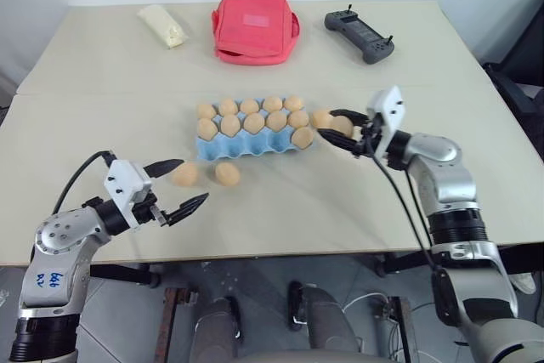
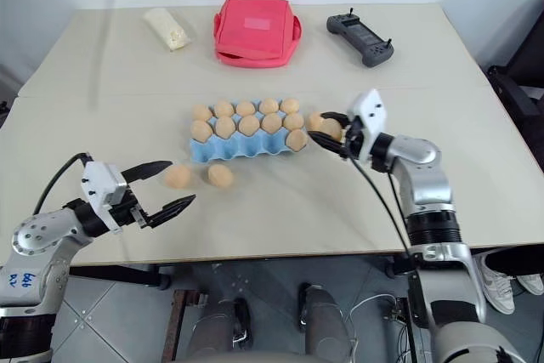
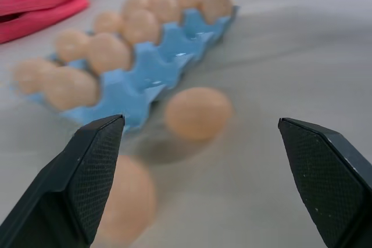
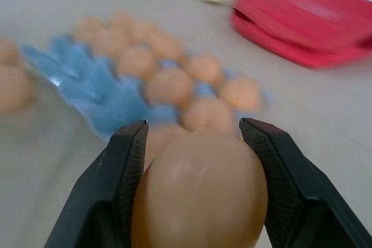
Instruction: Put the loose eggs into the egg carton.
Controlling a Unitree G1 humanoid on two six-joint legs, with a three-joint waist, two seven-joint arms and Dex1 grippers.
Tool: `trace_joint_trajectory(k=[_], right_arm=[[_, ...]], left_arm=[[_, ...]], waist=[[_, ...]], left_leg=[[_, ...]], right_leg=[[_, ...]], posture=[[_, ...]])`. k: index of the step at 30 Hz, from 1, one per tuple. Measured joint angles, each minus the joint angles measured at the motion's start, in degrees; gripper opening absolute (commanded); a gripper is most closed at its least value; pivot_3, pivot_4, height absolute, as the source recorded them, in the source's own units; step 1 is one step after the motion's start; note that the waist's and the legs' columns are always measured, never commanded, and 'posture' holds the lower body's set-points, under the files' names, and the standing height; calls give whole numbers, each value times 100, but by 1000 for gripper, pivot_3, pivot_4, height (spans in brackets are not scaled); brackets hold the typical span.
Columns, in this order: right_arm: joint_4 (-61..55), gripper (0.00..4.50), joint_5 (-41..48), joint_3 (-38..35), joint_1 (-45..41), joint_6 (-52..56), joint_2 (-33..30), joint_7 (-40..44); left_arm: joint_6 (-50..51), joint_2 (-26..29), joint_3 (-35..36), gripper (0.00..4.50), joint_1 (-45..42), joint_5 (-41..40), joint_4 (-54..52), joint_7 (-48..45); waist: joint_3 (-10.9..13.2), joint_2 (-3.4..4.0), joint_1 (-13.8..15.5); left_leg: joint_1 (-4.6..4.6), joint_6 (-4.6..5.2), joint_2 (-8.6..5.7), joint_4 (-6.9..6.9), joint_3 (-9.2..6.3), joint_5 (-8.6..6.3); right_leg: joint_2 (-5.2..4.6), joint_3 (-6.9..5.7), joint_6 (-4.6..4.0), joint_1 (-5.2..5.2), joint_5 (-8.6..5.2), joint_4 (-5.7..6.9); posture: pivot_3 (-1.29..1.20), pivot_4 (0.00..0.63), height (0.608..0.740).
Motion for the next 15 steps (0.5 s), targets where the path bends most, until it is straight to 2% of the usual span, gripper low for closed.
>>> trace_joint_trajectory(k=[4, 9, 12, 15], right_arm=[[52, 2503, -140, 400, -439, 157, 606, -340], [1041, 2503, -454, 561, -871, -356, 964, -571], [1452, 3127, -500, 566, -910, -557, 991, -572], [1557, 4095, -497, 556, -913, -627, 990, -513]], left_arm=[[-14, -20, 176, 4500, 90, -2, 138, 143], [-15, -82, 181, 4500, 233, -3, 69, 271], [-4, -82, 202, 4500, 320, -16, -90, 348], [15, -80, 283, 4500, 393, -38, -186, 387]], waist=[[0, -1, -4], [-2, -4, 29], [-2, -4, 8], [-2, -4, -9]], left_leg=[[-11, 2, -10, 0, 15, 1], [-20, 4, -11, -3, 59, 1], [-21, 20, -10, -8, 73, 10], [-20, 22, -8, -10, 78, 11]], right_leg=[[-6, 8, 1, -22, 2, 21], [-8, -2, 2, -27, 2, 21], [-8, 8, 2, -43, 2, 26], [-4, 31, 2, -64, 2, 40]], posture=[[0, 150, 740], [0, 150, 740], [0, 150, 740], [0, 150, 740]])
